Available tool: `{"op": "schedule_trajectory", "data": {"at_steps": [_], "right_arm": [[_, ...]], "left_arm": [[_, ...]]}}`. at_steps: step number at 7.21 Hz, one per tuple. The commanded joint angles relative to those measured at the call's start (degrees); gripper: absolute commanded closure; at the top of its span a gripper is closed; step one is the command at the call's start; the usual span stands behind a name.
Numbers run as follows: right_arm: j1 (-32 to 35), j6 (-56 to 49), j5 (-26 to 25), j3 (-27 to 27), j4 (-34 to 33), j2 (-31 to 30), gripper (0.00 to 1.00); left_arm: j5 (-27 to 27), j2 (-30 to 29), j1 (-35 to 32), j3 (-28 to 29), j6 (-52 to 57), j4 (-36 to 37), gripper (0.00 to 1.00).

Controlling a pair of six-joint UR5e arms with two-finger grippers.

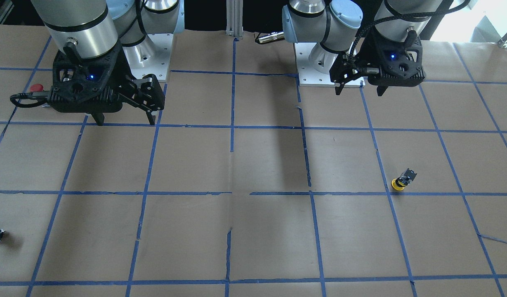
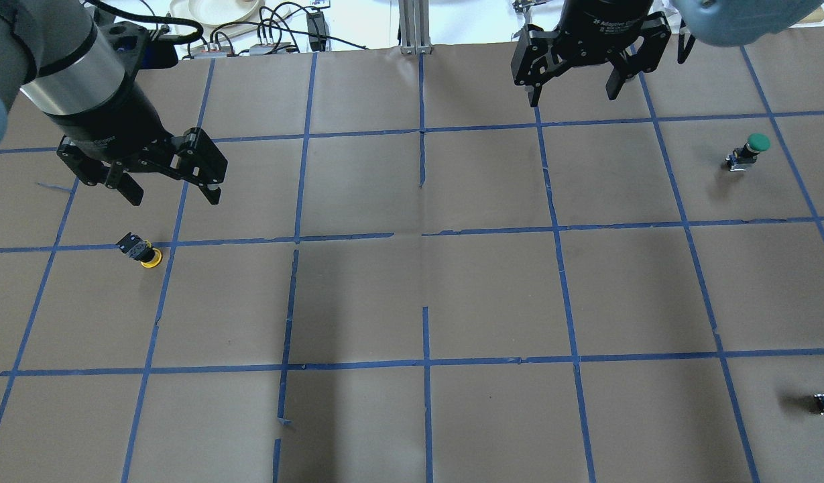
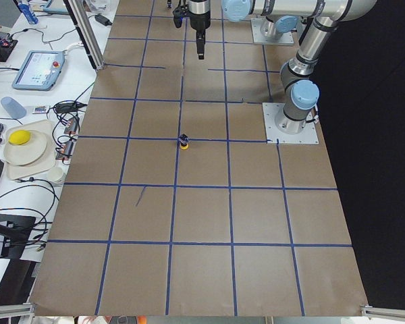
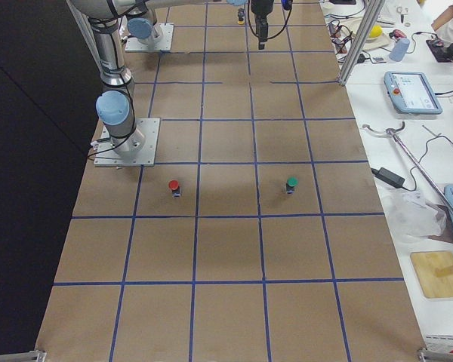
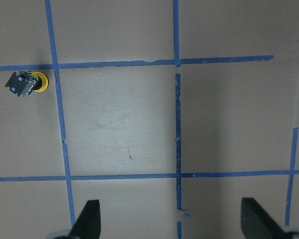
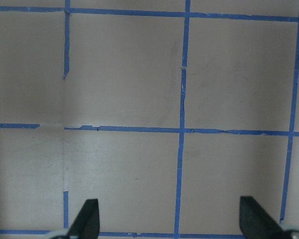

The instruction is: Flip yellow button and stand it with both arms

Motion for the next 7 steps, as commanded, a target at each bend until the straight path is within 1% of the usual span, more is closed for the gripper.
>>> {"op": "schedule_trajectory", "data": {"at_steps": [1, 7], "right_arm": [[0.00, 0.00, 0.00, 0.00, 0.00, -0.03, 0.00], [0.01, 0.00, 0.00, 0.00, 0.00, 0.14, 0.00]], "left_arm": [[0.12, -0.11, 0.01, 0.00, 0.03, 0.09, 0.00], [0.29, 0.07, 0.10, 0.27, -0.15, -0.18, 0.00]]}}
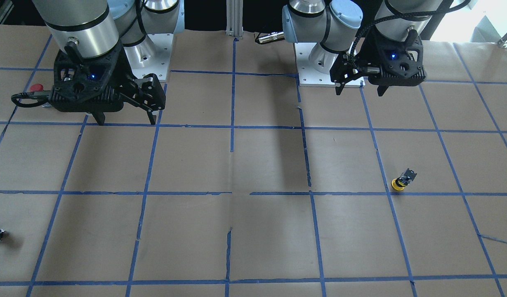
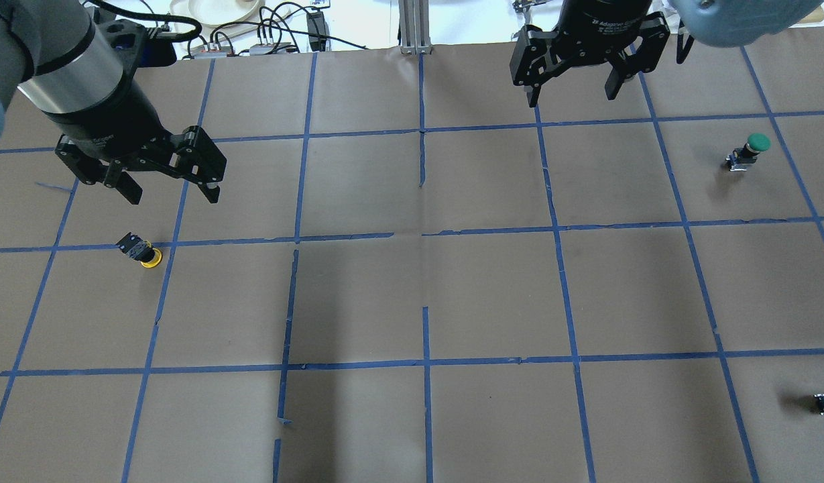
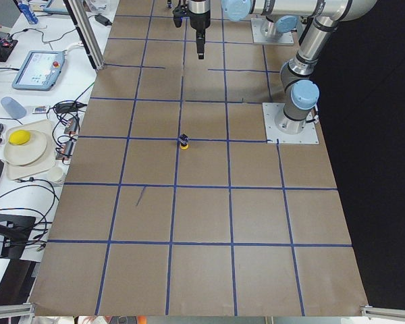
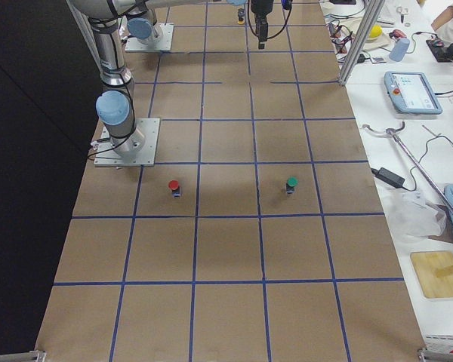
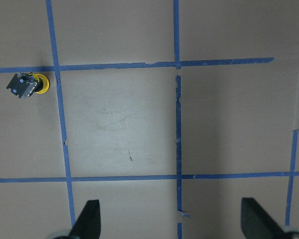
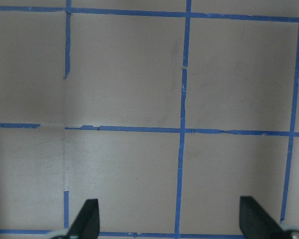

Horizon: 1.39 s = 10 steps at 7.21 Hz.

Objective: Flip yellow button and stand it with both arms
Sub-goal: 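Move the left gripper over the yellow button lying on its side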

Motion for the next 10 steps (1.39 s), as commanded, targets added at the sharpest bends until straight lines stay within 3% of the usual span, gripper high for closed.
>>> {"op": "schedule_trajectory", "data": {"at_steps": [1, 3, 6, 10], "right_arm": [[0.16, 0.00, 0.01, 0.00, 0.02, -0.15, 0.00], [0.08, 0.00, 0.01, 0.00, 0.02, -0.07, 0.00], [0.08, 0.00, 0.01, 0.00, 0.02, -0.07, 0.00], [0.08, 0.00, 0.01, 0.00, -0.06, -0.07, 0.00]], "left_arm": [[0.11, -0.05, 0.06, -0.15, 0.44, 0.00, 0.00], [2.03, -0.40, 2.07, -0.24, 1.23, 0.44, 0.00], [1.78, -4.51, 12.78, -0.24, 2.73, 3.40, 0.00], [1.61, -13.55, 23.77, -0.59, 28.95, 11.21, 0.01]]}}
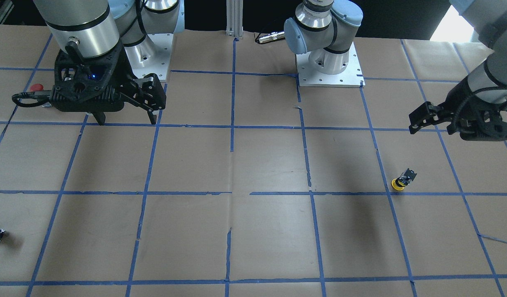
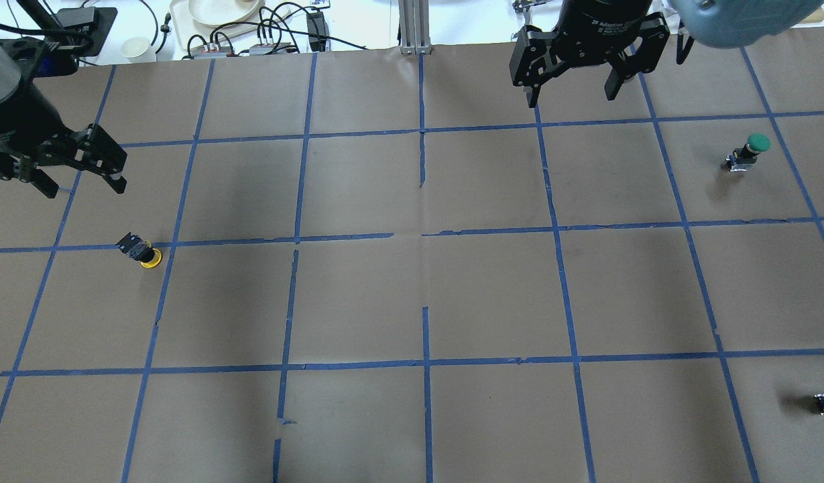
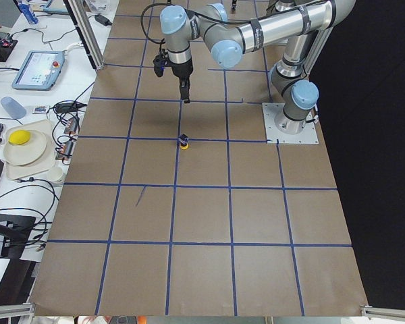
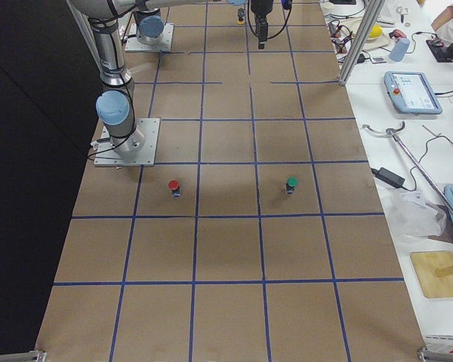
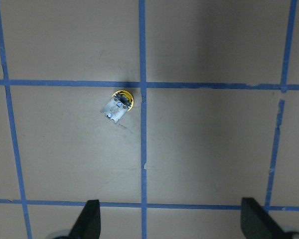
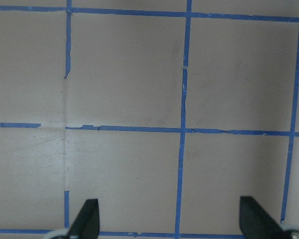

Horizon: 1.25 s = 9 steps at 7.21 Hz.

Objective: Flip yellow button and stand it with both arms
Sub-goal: 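Move the left gripper over the yellow button lying on its side, then lower the left gripper and close it on the yellow button's base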

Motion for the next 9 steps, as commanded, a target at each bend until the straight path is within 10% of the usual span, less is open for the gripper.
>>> {"op": "schedule_trajectory", "data": {"at_steps": [1, 9], "right_arm": [[0.00, 0.00, 0.06, 0.00, -0.33, 0.17, 0.01], [0.00, 0.00, -0.11, 0.00, -0.95, 0.09, 0.00]], "left_arm": [[-0.31, -8.12, 3.62, -0.98, 15.12, 9.78, 0.01], [-0.23, -11.78, 3.89, -15.93, 25.92, 28.13, 0.01]]}}
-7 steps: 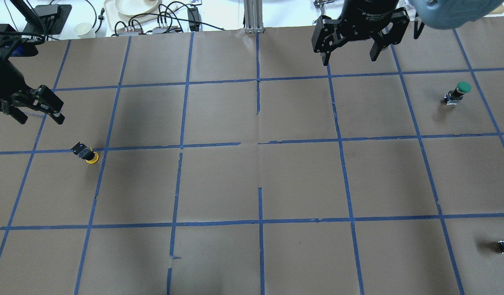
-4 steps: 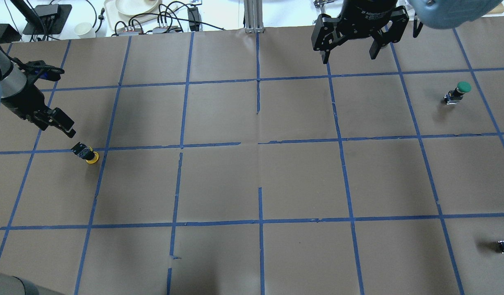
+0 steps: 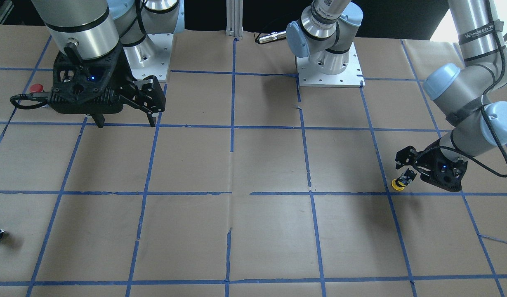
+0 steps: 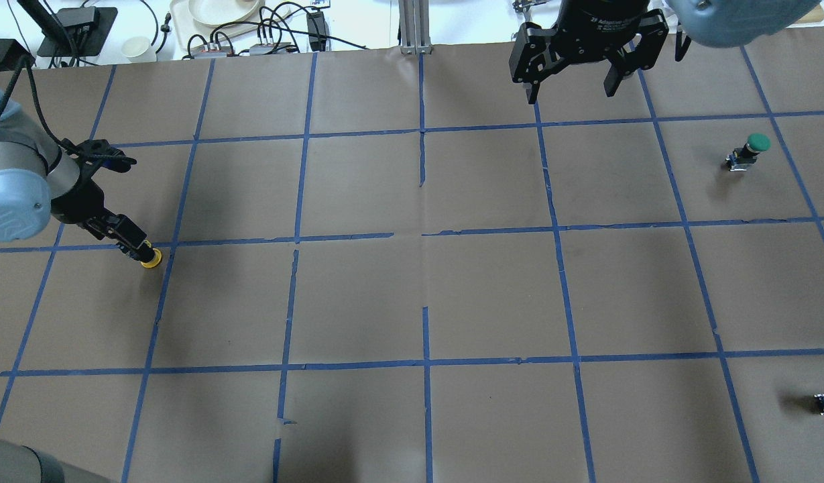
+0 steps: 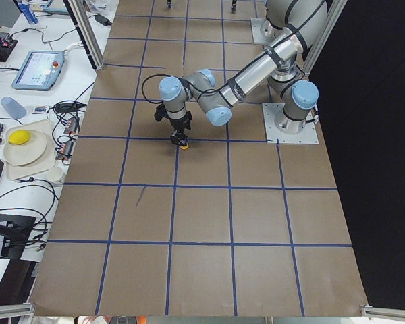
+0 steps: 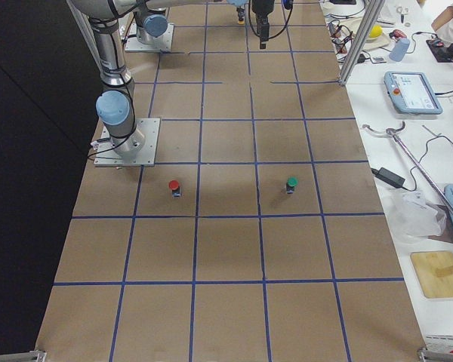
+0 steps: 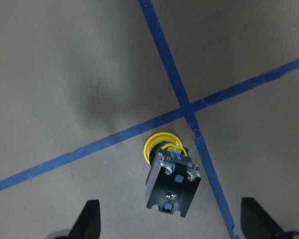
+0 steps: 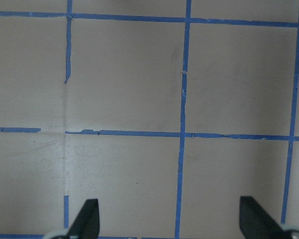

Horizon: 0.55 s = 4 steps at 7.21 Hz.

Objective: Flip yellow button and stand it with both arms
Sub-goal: 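Lower the left gripper and close it on the yellow button's base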

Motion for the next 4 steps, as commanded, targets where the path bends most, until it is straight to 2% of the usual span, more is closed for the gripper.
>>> {"op": "schedule_trajectory", "data": {"at_steps": [1, 4], "right_arm": [[-0.09, -0.03, 0.00, 0.00, -0.01, 0.01, 0.00], [-0.35, -0.03, -0.09, 0.00, -0.01, 0.02, 0.01]], "left_arm": [[-0.09, -0.03, -0.03, -1.43, 0.60, 1.61, 0.04], [-0.27, -1.08, -0.03, -0.64, 3.30, 1.96, 0.11]]}}
